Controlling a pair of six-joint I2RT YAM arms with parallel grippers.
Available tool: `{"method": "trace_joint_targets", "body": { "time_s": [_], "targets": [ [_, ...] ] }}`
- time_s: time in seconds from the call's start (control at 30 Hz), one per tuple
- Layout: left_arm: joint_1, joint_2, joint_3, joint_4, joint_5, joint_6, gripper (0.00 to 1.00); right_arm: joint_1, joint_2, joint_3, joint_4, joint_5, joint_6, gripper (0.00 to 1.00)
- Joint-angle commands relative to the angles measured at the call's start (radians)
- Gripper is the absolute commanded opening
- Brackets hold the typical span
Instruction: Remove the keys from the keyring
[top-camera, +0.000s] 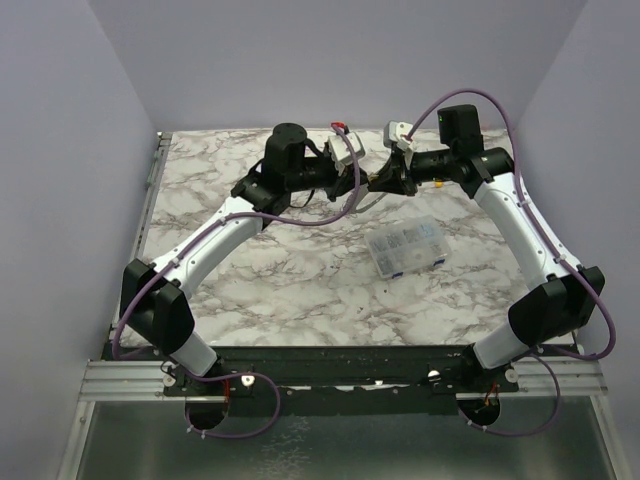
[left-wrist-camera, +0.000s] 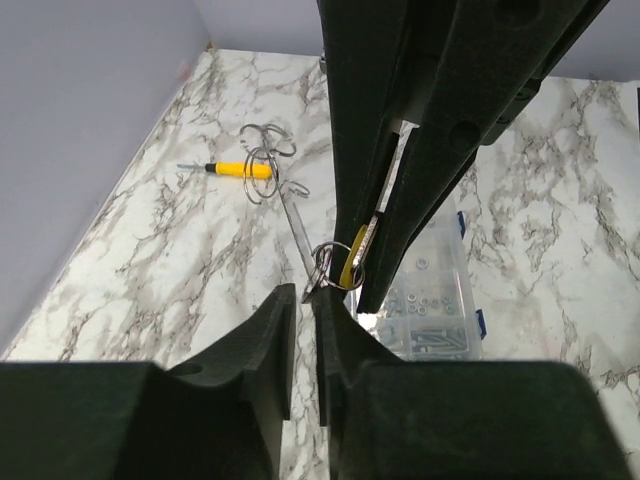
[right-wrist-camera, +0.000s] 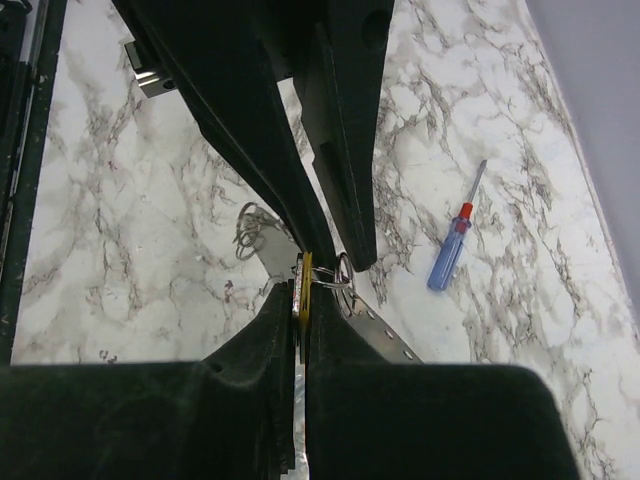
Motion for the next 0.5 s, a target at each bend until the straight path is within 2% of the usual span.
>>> {"method": "trace_joint_targets", "body": {
  "time_s": [0.0, 0.03, 0.2, 0.47],
  "targets": [
    [-0.003, 0.02, 0.036, -0.033, -0.006, 0.017, 0.08, 0.01, -0.002, 0.045, -0.027, -0.066, -0.027, 0.01],
    [-0.003, 0.018, 0.036, -0.033, -0.003, 0.017, 0.0, 0.01, -0.001, 0.046, -0.025, -0.063, -0.02, 0.01],
    [-0.001, -0.015, -0.002, -0.007, -0.017, -0.02, 0.0, -0.01, 0.012, 0.052, 0.03, -0.036, 0.1, 0.01],
    [0.01, -0.101, -0.138, 0.212, -0.131, -0.187, 0.0, -0.074, 0.007, 0.012, 0.104, -0.045, 0.251, 0.01]
  ]
}}
